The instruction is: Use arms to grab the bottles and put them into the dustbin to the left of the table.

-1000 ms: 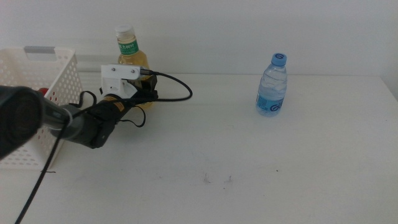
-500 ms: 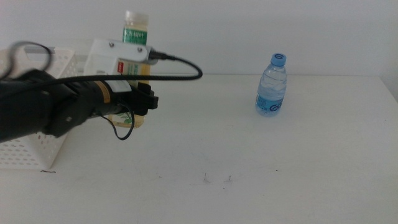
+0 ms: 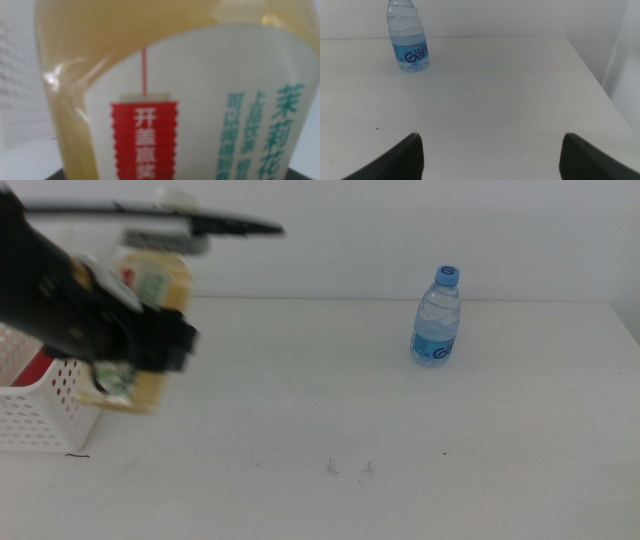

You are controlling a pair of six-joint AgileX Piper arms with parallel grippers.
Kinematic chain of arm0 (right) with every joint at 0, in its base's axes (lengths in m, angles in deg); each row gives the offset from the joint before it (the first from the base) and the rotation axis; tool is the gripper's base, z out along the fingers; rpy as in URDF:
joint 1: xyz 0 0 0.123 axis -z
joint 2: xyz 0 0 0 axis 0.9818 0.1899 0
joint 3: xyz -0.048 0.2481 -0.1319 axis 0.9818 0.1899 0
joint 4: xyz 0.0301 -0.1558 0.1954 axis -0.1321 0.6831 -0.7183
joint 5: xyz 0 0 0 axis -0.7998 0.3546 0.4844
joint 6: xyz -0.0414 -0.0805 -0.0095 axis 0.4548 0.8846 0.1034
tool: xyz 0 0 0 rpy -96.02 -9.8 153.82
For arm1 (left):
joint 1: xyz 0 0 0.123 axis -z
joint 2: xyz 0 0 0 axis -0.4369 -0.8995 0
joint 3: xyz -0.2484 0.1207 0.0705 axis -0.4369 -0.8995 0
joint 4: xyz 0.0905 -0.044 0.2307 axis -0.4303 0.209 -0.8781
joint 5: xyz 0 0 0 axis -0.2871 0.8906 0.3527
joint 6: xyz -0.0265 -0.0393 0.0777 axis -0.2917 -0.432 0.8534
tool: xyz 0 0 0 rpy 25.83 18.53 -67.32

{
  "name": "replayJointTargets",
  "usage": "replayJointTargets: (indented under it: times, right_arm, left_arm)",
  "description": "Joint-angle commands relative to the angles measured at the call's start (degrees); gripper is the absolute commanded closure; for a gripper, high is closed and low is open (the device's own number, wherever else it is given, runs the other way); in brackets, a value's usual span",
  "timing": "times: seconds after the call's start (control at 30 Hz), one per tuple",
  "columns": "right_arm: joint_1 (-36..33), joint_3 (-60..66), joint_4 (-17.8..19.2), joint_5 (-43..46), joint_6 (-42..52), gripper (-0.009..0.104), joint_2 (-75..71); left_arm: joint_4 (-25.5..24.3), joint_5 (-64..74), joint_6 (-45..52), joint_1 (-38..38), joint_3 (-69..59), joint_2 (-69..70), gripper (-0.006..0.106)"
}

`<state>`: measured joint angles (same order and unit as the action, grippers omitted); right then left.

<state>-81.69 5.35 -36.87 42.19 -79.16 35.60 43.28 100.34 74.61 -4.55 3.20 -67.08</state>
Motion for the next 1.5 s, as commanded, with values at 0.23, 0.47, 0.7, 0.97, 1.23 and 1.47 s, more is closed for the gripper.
replayJointTargets:
  times: [0.23,0.47,0.7,0.97,1.23,1.47]
  right_arm:
    - [0.39,0.21,0.38,0.50,0.39,0.016,-0.24]
    - [0.39,0.21,0.38,0.50,0.39,0.016,-0.24]
    - [0.39,0.21,0.38,0.50,0.39,0.016,-0.24]
    - [0.39,0.21,0.38,0.50,0.39,0.016,-0.24]
    - [0.39,0.21,0.38,0.50,0.39,0.016,-0.24]
    - [0.39,0.21,0.38,0.50,0.39,0.016,-0.24]
  left_arm:
    - [1.89,14.04,18.89,-23.05,18.66,-9.27,0.102]
    - [2.32,14.04,27.16,-33.02,28.34,-22.46,0.102]
    - [2.58,14.04,31.54,-35.07,33.32,-32.51,0.102]
    - [6.16,12.59,34.85,-35.07,33.32,-37.95,0.102]
    - [7.60,12.81,35.09,-35.07,33.32,-40.91,0.090]
    - [8.16,11.47,34.98,-34.97,33.32,-41.01,0.035]
